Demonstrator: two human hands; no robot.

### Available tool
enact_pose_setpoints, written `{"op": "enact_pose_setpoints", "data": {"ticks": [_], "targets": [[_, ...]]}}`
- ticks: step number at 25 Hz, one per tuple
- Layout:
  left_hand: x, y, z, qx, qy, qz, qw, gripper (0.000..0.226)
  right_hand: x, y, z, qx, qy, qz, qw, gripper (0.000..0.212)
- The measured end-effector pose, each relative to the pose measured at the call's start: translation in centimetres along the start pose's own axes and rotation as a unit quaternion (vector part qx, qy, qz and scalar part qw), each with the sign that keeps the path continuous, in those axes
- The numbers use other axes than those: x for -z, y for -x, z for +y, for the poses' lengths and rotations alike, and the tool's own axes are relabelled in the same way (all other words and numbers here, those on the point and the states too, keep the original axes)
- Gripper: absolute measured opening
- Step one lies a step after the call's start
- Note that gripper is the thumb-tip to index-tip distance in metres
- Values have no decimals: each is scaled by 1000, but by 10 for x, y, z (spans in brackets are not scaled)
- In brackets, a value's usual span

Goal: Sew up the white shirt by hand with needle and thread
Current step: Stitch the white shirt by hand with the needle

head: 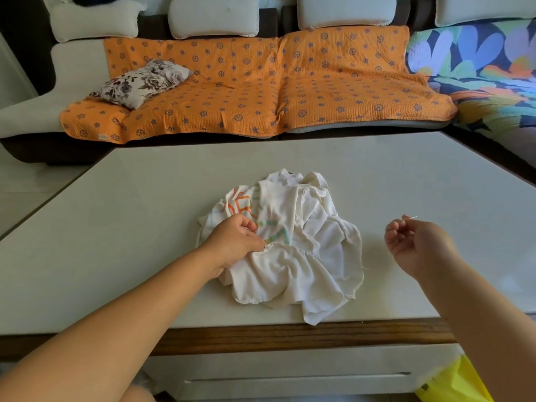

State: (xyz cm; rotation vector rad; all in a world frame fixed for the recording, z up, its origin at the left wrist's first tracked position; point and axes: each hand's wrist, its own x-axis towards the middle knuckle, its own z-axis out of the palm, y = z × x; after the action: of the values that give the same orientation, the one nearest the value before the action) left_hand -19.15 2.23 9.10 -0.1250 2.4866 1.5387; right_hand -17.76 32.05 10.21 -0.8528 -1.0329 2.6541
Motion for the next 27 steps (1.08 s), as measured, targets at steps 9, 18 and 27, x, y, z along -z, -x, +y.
{"op": "enact_pose_setpoints", "data": {"ticks": [9, 18, 27], "targets": [[-41, 49, 66, 90, 266, -228, 932, 72, -62, 95, 45, -5, 87, -233, 968, 9], [20, 13, 39, 105, 442, -47, 890, 16, -37, 106, 50, -72, 379, -272, 882, 8], [15, 40, 28, -83, 74, -3, 994, 20, -78, 79, 89, 189, 532, -235, 791, 15]]}}
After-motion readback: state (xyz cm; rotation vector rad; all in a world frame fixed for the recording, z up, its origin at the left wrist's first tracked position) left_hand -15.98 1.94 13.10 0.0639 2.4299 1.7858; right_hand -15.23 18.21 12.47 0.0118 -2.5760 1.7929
